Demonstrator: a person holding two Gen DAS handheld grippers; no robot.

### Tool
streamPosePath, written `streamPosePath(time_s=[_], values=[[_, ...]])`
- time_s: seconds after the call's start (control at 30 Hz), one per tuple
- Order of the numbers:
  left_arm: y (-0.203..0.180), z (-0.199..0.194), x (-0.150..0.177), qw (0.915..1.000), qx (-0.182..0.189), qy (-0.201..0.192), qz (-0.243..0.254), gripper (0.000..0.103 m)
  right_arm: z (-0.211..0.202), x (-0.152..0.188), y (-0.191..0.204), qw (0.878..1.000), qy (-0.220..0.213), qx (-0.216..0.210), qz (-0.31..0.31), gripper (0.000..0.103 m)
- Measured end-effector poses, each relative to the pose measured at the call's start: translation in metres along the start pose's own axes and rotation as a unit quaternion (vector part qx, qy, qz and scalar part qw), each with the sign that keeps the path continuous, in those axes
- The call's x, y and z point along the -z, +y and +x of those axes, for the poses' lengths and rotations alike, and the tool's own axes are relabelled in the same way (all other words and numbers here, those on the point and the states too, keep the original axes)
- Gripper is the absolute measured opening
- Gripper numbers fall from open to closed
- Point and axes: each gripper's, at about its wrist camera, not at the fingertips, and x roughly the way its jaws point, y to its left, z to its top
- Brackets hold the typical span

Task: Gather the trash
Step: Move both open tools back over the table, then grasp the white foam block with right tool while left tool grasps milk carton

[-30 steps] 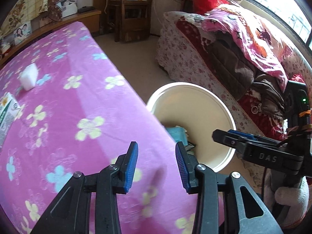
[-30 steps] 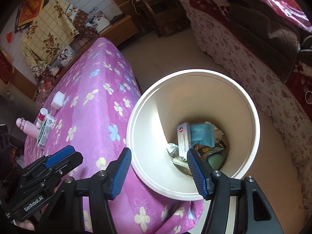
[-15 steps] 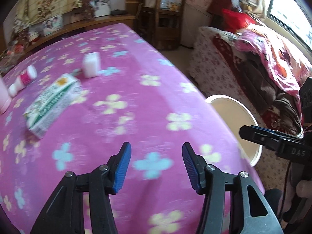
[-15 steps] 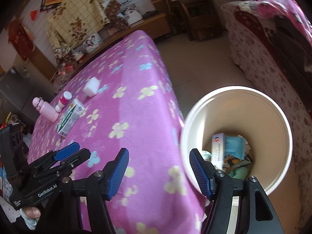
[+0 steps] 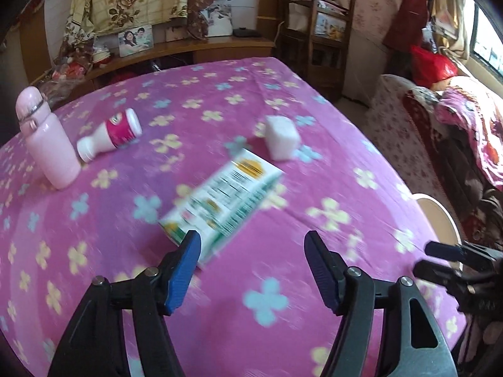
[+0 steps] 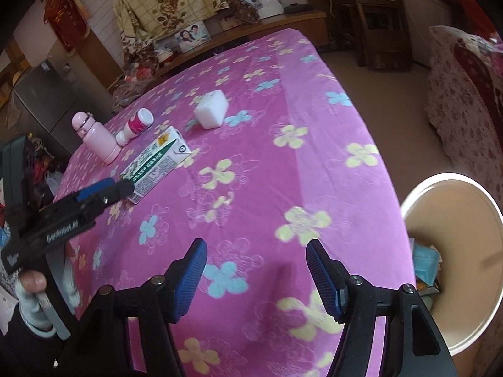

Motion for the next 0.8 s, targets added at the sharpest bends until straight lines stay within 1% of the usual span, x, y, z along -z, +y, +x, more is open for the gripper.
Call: streamPosePath(time_s=[0.1, 0.2, 0.33, 0.4, 0.47, 0.57, 0.67, 0.8], values=[[0.004, 0.01, -0.01, 0.9995, -0.005, 0.006, 0.031, 0.069, 0.006, -0.005, 0.008, 1.0, 0.003, -0.001, -0.007, 0.069], [0.001, 0.023, -0.015, 0.9969, -0.02, 0.015, 0.074, 0.069, 0.011, -0.008, 0.01, 1.0, 0.005, -0.003, -0.01, 0.069], [0.002, 0.041, -0.02, 0.995, -0.038, 0.028, 0.088, 0.07, 0.019, -0.012, 0.013, 1.0, 0.01, -0.003, -0.013, 0.069], [0.003, 0.049, -0.023, 0.9946, -0.049, 0.03, 0.087, 0.07, 0.023, -0.014, 0.014, 1.0, 0.013, -0.002, -0.015, 0.07], [0.007, 0.057, -0.026, 0.9954, -0.039, 0.044, 0.075, 0.07, 0.028, -0.015, 0.015, 1.0, 0.016, -0.001, -0.016, 0.07], [0.007, 0.064, -0.026, 0.9947, -0.053, 0.054, 0.07, 0.071, 0.034, -0.019, 0.017, 1.0, 0.02, -0.002, -0.018, 0.07], [0.009, 0.069, -0.023, 0.9932, -0.074, 0.063, 0.064, 0.071, 0.039, -0.025, 0.02, 1.0, 0.02, -0.003, -0.02, 0.07], [0.023, 0.064, -0.017, 0.9937, -0.088, 0.059, 0.037, 0.07, 0.046, -0.036, 0.029, 0.999, 0.016, -0.004, -0.031, 0.07]])
